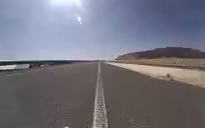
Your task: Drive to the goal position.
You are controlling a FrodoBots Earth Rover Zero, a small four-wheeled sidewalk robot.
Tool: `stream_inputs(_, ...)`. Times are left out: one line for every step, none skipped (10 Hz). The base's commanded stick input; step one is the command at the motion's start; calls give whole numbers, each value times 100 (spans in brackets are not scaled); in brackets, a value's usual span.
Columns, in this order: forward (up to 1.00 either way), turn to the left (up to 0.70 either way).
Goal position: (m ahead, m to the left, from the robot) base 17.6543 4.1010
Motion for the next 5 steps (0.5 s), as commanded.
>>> stream_inputs(100, 0)
stream_inputs(100, 0)
stream_inputs(100, 0)
stream_inputs(100, 10)
stream_inputs(100, 23)
